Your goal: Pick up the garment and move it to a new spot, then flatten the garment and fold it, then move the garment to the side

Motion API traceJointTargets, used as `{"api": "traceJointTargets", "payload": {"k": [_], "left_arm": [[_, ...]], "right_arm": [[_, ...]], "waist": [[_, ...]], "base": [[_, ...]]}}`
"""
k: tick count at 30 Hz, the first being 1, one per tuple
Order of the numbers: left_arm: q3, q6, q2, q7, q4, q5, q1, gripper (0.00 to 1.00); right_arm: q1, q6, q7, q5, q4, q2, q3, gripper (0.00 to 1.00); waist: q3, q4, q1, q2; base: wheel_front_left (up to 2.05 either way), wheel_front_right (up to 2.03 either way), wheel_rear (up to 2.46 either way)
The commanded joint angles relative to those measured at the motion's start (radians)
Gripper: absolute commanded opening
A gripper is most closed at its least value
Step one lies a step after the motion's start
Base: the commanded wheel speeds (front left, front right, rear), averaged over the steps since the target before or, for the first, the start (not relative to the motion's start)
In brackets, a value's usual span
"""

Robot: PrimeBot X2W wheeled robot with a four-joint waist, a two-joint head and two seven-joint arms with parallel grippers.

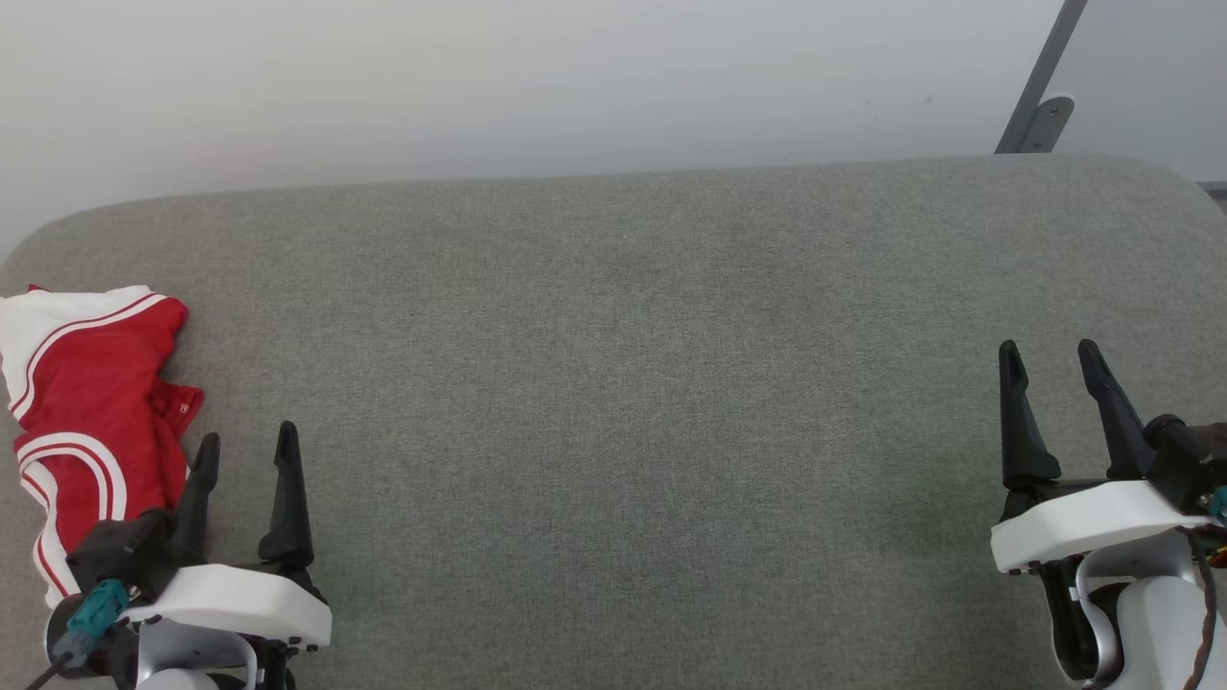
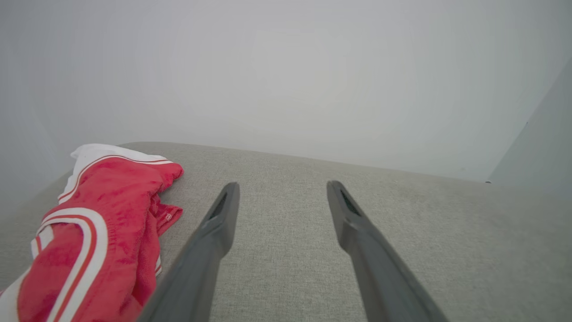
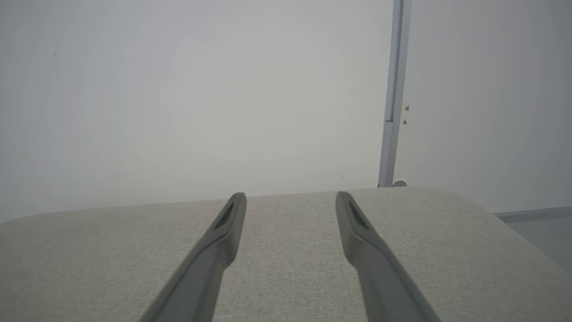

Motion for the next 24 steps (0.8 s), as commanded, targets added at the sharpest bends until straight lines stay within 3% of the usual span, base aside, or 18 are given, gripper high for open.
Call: {"api": "traceJointTargets", "payload": {"k": [1,13,24], "left_arm": [[0.006,-0.009,-0.001,-0.011,-0.001,0.027,0.001,1.00],[0.034,-0.051,-0.022,-0.036,0.032,0.074,-0.002,1.00],[0.054,-0.059,-0.036,-0.056,0.045,0.113,-0.019,1.00]], "right_arm": [[-0.006,0.000,-0.012,-0.022,-0.004,0.001,-0.002,1.00],[0.003,0.000,-0.037,-0.020,-0.009,0.017,-0.026,1.00],[-0.011,0.000,-0.057,-0.062,-0.011,0.024,-0.015,1.00]], "waist": [[0.000,0.000,0.0000,0.0000],[0.006,0.003,0.0000,0.0000],[0.018,0.026,0.0000,0.0000]], "base": [[0.00,0.00,0.00],[0.00,0.00,0.00],[0.00,0.00,0.00]]}}
